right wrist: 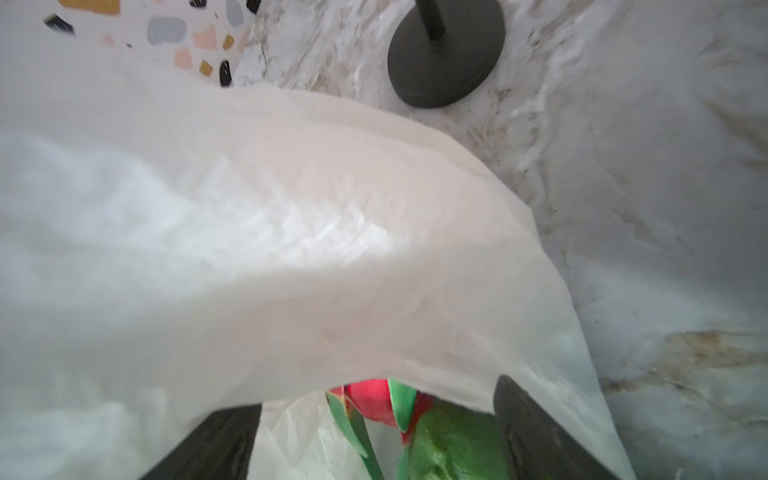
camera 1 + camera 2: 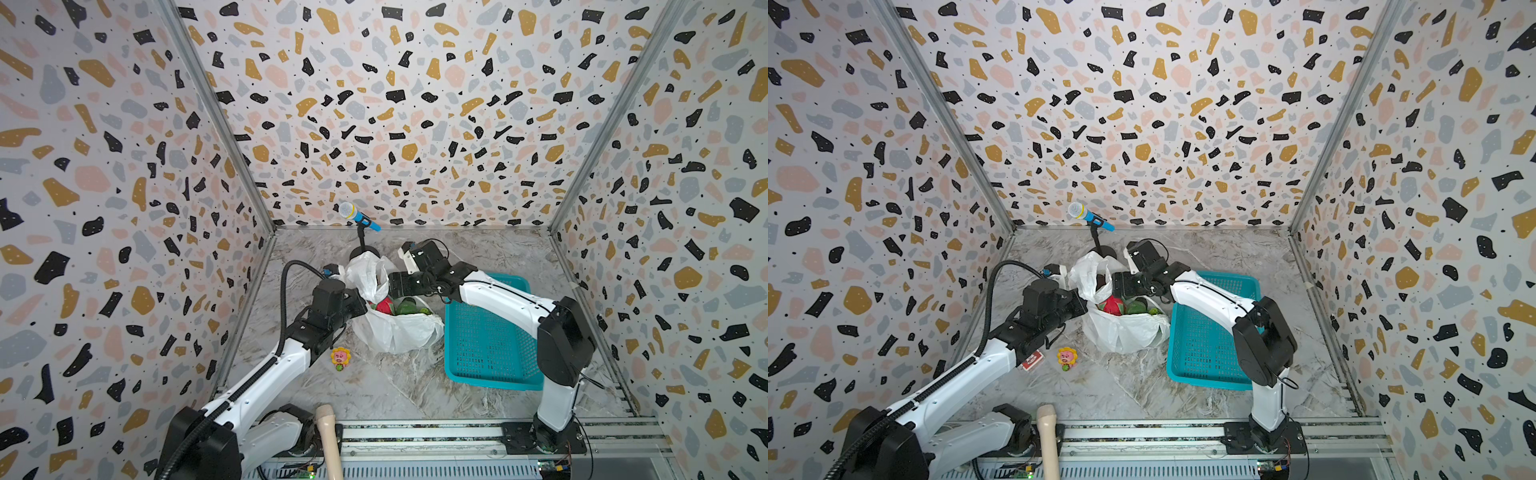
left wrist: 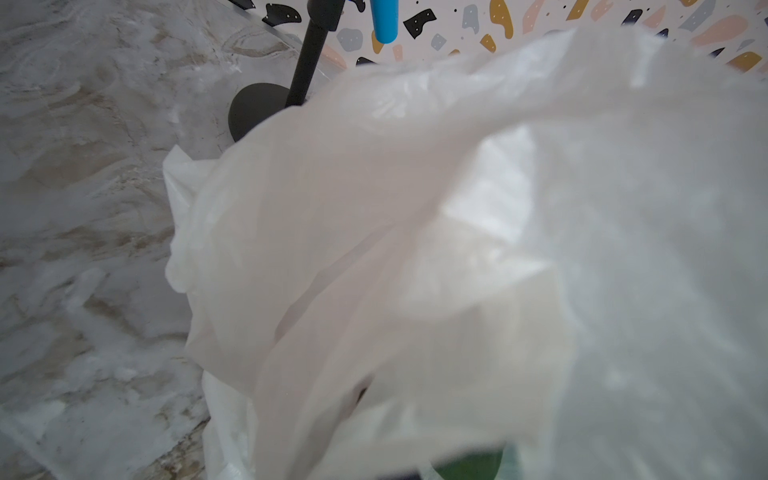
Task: Place the fruits into the plastic bag
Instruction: 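Carry the green fruit into the bag and open the right gripper, then move the right gripper to the yellow banana in the basket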
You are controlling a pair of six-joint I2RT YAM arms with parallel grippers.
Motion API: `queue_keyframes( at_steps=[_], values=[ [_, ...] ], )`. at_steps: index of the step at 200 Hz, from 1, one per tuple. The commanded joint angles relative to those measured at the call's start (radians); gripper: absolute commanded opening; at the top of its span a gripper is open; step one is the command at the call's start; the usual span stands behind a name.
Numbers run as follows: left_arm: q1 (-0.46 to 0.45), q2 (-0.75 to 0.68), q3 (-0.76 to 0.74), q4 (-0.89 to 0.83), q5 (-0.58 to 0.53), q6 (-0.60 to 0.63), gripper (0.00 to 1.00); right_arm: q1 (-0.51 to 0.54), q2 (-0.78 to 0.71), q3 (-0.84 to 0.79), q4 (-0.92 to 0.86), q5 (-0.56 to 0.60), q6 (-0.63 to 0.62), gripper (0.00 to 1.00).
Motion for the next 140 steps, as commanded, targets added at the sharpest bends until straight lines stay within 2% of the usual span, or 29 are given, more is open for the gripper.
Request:
queue_keyframes(
  at_steps=[1,38,62,103,140],
  values=[
    [-0.004,-0.007,-0.008,0.035,-0.001,0.008,0.00,-0.042,-0.139,-0.079,0.023,0.056,0.017,0.88],
    [-0.005,-0.004,-0.009,0.036,0.001,0.006,0.00,-0.148,-0.327,-0.264,0.014,0.182,0.035,0.88],
    [-0.004,0.003,-0.008,0.038,0.006,0.005,0.00,-0.254,-0.392,-0.353,-0.031,0.234,0.051,0.87],
    [-0.005,0.007,-0.007,0.038,0.009,0.005,0.00,-0.423,-0.361,-0.410,-0.055,0.214,0.019,0.87],
    [-0.004,0.005,-0.008,0.037,0.006,0.005,0.00,-0.495,-0.237,-0.358,-0.037,0.207,-0.045,0.87]
  ],
)
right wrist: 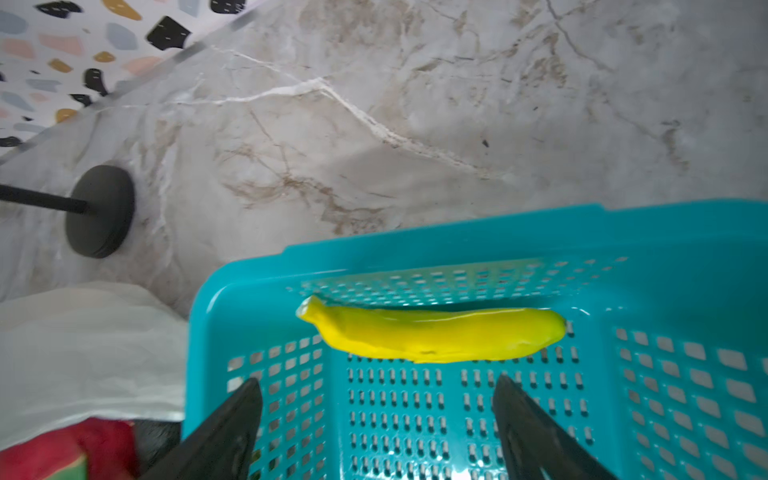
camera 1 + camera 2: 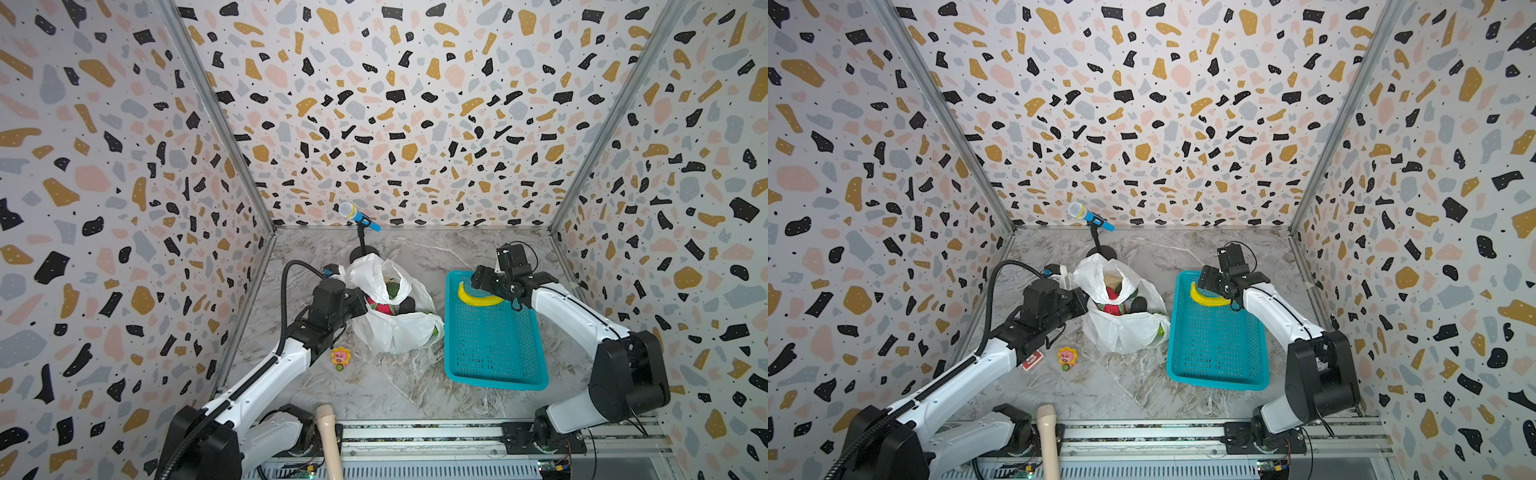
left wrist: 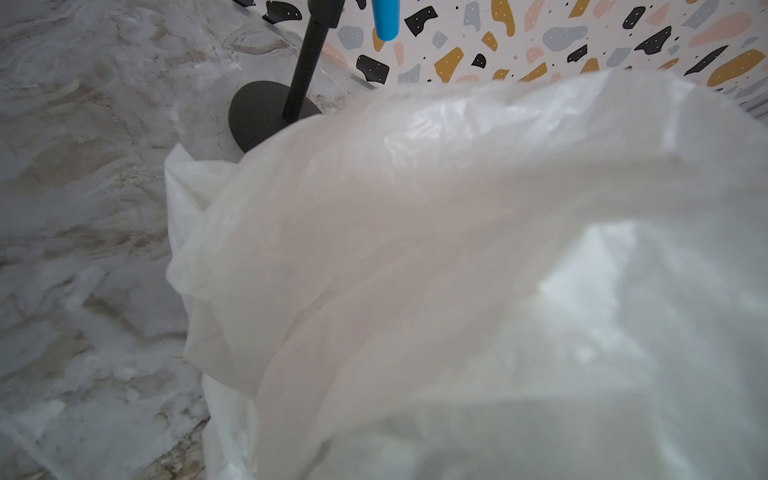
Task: Place the fruits into the plastic bag
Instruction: 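Move the right gripper to the yellow banana in the basket, then grasp the yellow banana with the right gripper and lift it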
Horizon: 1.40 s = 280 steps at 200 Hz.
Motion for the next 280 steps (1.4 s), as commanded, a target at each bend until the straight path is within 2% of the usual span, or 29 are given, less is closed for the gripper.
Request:
queue_keyframes(
  at_steps=[1,61,114,158,207,280],
  values=[
    [-0.004,0.001,-0.008,0.037,0.005,0.006,0.00,-0.024,0.063,0.050,-0.011,0.000,-0.056,0.87],
    [-0.004,0.010,0.000,0.030,0.001,0.008,0.00,-0.062,0.202,0.044,0.087,-0.098,-0.071,0.86],
    [-0.004,0.023,0.005,0.027,0.005,0.010,0.00,-0.001,0.165,-0.080,0.132,-0.266,0.031,0.85],
    [-0.004,0.031,0.005,0.030,0.011,0.008,0.00,0.087,0.121,-0.101,0.104,-0.253,0.057,0.85],
    [-0.005,0.030,0.004,0.030,0.011,0.008,0.00,0.141,0.117,-0.054,-0.002,-0.149,0.009,0.84],
    [-0.004,0.039,0.003,0.035,0.019,0.005,0.00,0.178,-0.108,-0.206,-0.082,-0.097,0.000,0.83]
  ],
)
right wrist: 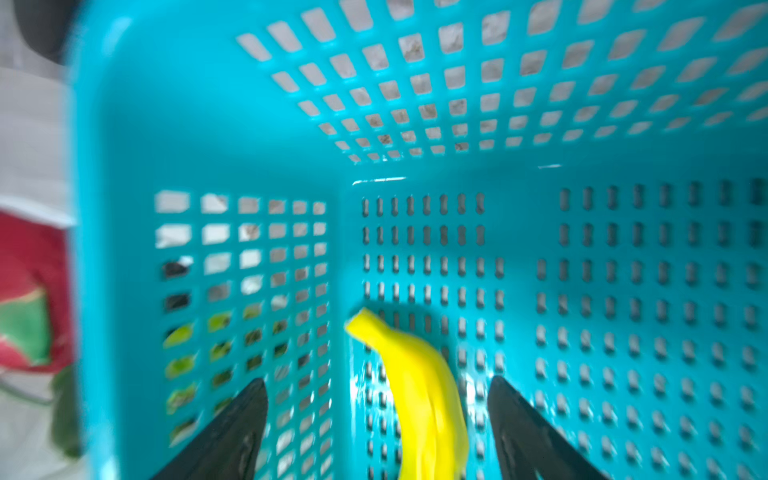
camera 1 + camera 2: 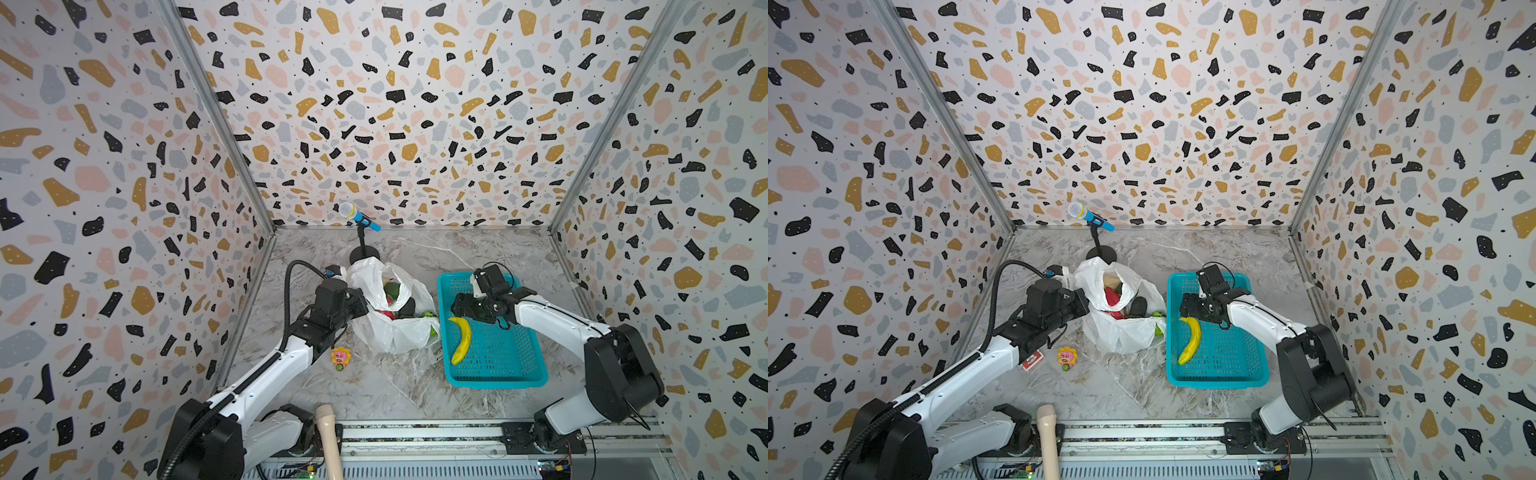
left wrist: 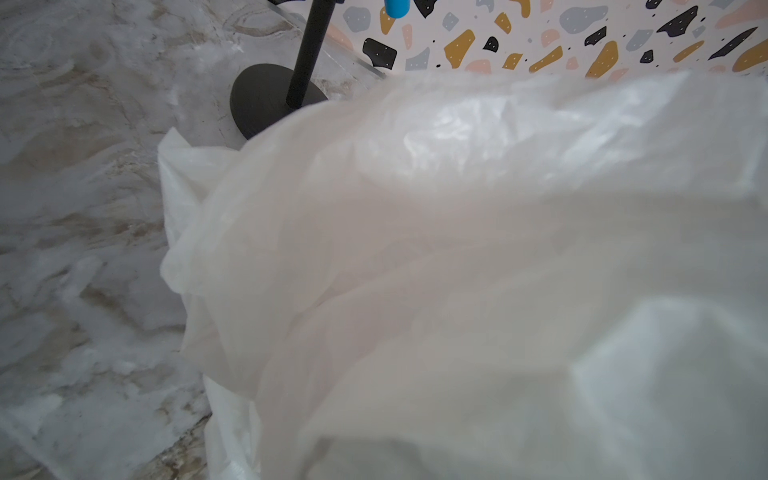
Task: Place the fruits into the plastic bag
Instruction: 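Grasp the yellow banana with the right gripper and lift it, then carry the banana to the bag opening with the right gripper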
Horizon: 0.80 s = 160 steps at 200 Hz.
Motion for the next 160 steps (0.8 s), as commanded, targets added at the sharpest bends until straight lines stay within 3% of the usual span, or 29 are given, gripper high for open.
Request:
queue_keyframes(
  at_steps=[1,28,57,87,107,160],
  values=[
    [-0.005,0.007,0.003,0.035,0.015,0.004,0.00,0.016,-0.068,-0.049,-0.076,0.030,-0.013,0.82],
    [-0.004,0.006,0.000,0.036,0.017,0.001,0.00,0.043,-0.080,-0.126,-0.095,0.023,-0.017,0.79],
    [-0.004,0.005,-0.001,0.038,0.019,-0.001,0.00,0.045,-0.028,-0.136,-0.109,0.010,-0.052,0.69],
    [-0.005,-0.003,0.000,0.036,0.015,0.001,0.00,0.046,0.052,-0.111,-0.126,0.031,-0.072,0.41],
    [-0.004,-0.014,-0.003,0.036,0.008,0.001,0.00,0.046,0.038,-0.099,-0.115,0.056,-0.070,0.29],
    [-0.005,-0.021,-0.006,0.041,0.013,0.003,0.00,0.067,-0.107,0.061,-0.077,0.126,-0.072,0.25]
  ],
)
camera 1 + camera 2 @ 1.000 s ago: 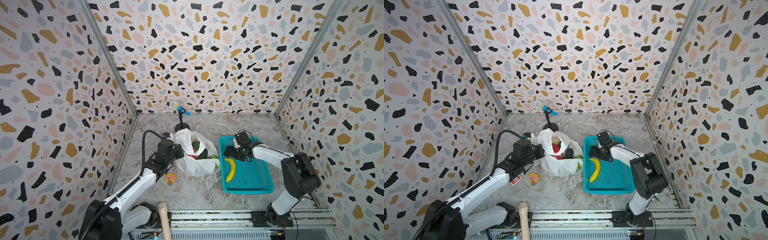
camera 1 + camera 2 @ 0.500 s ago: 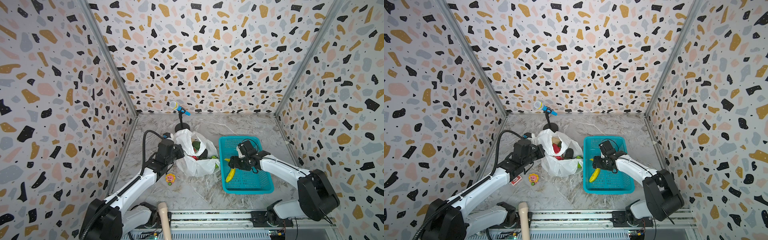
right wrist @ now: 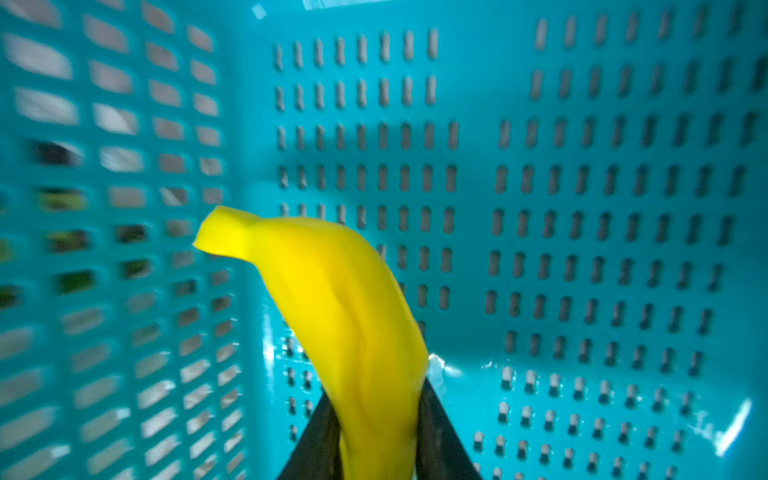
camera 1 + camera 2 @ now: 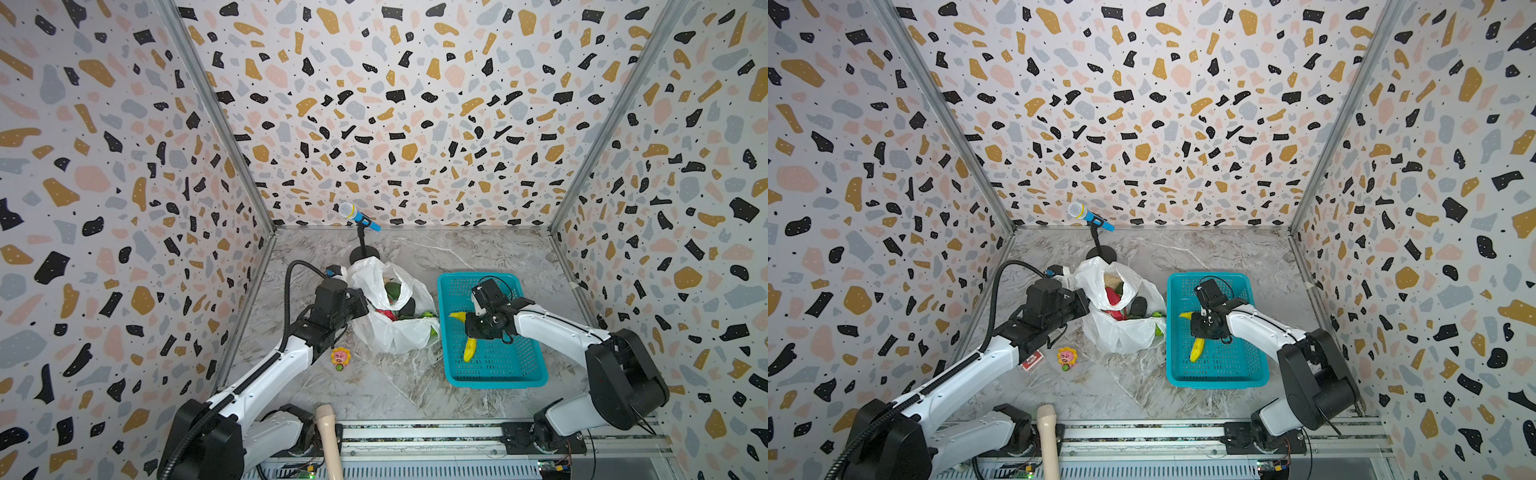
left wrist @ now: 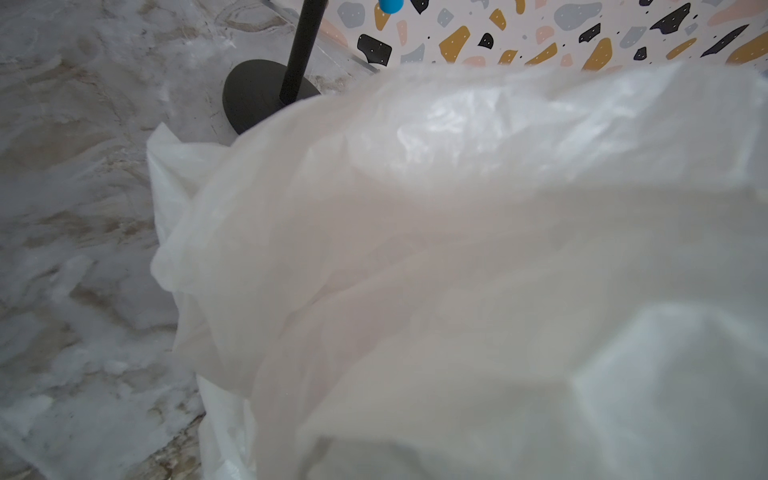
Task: Place the fruits into the plastic bag
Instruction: 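Carry the banana to the bag opening with the right gripper, then lower the banana into the bag and open the right gripper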
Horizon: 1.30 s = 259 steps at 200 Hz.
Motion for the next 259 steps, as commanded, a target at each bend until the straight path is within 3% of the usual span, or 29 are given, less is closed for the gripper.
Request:
queue_keyframes(
  at_steps=[1,60,112,210,259],
  values=[
    [-0.005,-0.017,-0.006,0.041,-0.001,0.003,0.00,0.022,-0.083,0.122,0.018,0.050,-0.015,0.25],
    [-0.007,-0.031,-0.010,0.052,0.004,0.010,0.00,0.143,0.052,0.385,-0.097,-0.005,-0.124,0.28],
    [-0.009,-0.030,-0.006,0.057,0.010,0.018,0.00,0.247,0.174,0.490,-0.171,-0.014,-0.148,0.28],
    [-0.012,-0.026,-0.008,0.065,0.017,0.020,0.00,0.262,0.188,0.467,-0.162,-0.016,-0.156,0.29],
    [-0.012,-0.028,-0.008,0.060,0.013,0.021,0.00,0.262,0.358,0.693,-0.111,-0.031,-0.157,0.30]
  ],
)
